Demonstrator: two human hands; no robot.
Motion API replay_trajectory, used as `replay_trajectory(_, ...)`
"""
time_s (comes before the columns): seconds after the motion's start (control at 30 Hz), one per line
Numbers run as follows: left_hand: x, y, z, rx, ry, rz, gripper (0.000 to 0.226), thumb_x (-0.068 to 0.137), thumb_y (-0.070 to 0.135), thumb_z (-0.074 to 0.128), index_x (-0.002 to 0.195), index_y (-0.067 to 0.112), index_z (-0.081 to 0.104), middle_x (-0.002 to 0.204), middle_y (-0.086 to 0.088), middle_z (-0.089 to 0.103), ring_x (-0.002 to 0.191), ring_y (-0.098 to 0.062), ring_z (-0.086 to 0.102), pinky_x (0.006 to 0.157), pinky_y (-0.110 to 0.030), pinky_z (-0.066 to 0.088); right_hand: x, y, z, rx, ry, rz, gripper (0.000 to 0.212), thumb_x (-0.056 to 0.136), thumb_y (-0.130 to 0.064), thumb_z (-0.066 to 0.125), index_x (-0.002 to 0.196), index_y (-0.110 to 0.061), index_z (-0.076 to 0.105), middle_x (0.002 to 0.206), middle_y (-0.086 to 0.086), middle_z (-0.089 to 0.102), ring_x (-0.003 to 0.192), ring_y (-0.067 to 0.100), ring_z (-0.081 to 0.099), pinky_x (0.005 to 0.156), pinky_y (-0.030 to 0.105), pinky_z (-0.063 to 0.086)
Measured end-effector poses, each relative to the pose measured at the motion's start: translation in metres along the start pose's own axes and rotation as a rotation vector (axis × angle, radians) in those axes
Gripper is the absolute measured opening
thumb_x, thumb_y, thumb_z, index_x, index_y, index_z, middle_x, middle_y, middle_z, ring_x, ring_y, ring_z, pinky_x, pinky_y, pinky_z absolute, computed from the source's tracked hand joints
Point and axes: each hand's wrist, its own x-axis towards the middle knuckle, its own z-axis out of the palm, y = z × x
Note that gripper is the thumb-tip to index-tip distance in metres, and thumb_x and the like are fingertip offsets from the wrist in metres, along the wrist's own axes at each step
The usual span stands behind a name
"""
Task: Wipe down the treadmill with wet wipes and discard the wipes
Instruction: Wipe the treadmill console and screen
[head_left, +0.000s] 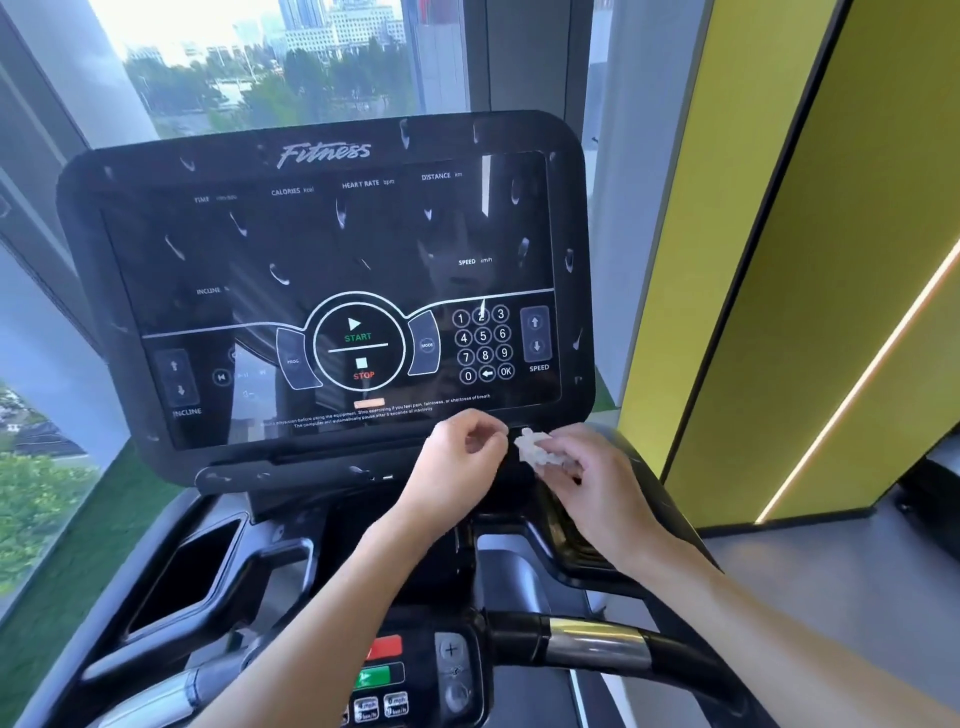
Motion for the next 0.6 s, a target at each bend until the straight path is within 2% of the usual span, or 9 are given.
replay_trajectory(0.1, 0.006, -0.015, -0.004, 0.315, 0.048, 0.177, 0.039, 0.089, 0.0, 0.05, 0.119, 0.019, 0.065, 0.118, 0.007, 0.06, 0.112, -0.012, 0.054, 0.102, -0.029, 0.041, 0.002, 0.009, 0.001, -0.1, 0.123, 0.013, 0.022, 0.084, 0.008, 0.07, 0.102, -0.004, 0.071, 0.1, -0.002, 0.057, 0.091, 0.001, 0.055, 0.075, 0.011, 0.046)
replay_trajectory(0.17, 0.008, -0.022, -0.006, 0.416, 0.001, 0.168, 0.049, 0.087, -0.003, 0.045, 0.129, 0.017, 0.061, 0.129, 0.009, 0.057, 0.122, -0.015, 0.05, 0.11, -0.035, 0.037, 0.005, 0.012, 0.007, -0.133, 0.186, 0.022, 0.025, 0.084, 0.006, 0.069, 0.105, -0.007, 0.069, 0.097, -0.005, 0.057, 0.086, -0.001, 0.052, 0.073, 0.012, 0.045)
replay_trajectory(0.27, 0.007, -0.03, -0.004, 0.496, -0.015, 0.197, 0.055, 0.082, -0.008, 0.043, 0.129, 0.015, 0.062, 0.129, 0.011, 0.055, 0.119, -0.016, 0.052, 0.108, -0.039, 0.039, 0.007, 0.013, 0.029, -0.18, 0.169, -0.033, 0.021, 0.083, 0.006, 0.068, 0.098, -0.009, 0.068, 0.09, -0.008, 0.052, 0.076, 0.004, 0.052, 0.067, 0.023, 0.048)
replay_trajectory(0.37, 0.007, -0.03, -0.006, 0.514, -0.003, 0.206, 0.059, 0.081, -0.011, 0.041, 0.129, 0.017, 0.062, 0.129, 0.014, 0.055, 0.118, -0.014, 0.053, 0.106, -0.036, 0.04, 0.007, 0.015, 0.047, -0.275, 0.126, -0.054, 0.018, 0.082, 0.004, 0.068, 0.09, -0.011, 0.064, 0.085, -0.004, 0.047, 0.065, 0.018, 0.056, 0.05, 0.036, 0.05)
replay_trajectory(0.5, 0.006, -0.034, -0.009, 0.492, -0.001, 0.219, 0.062, 0.081, -0.014, 0.04, 0.13, 0.017, 0.062, 0.131, 0.017, 0.053, 0.122, -0.01, 0.052, 0.108, -0.025, 0.038, 0.012, 0.024, 0.049, -0.225, 0.268, 0.011, 0.018, 0.084, 0.004, 0.07, 0.095, -0.009, 0.066, 0.088, 0.001, 0.05, 0.068, 0.022, 0.058, 0.053, 0.033, 0.05)
replay_trajectory(0.6, 0.01, -0.035, -0.008, 0.499, 0.002, 0.237, 0.06, 0.08, -0.013, 0.042, 0.127, 0.017, 0.062, 0.128, 0.016, 0.054, 0.118, -0.012, 0.053, 0.104, -0.033, 0.042, 0.009, 0.013, 0.06, -0.286, 0.261, 0.018, 0.02, 0.079, 0.005, 0.07, 0.091, -0.01, 0.064, 0.086, 0.002, 0.05, 0.065, 0.024, 0.056, 0.052, 0.029, 0.043)
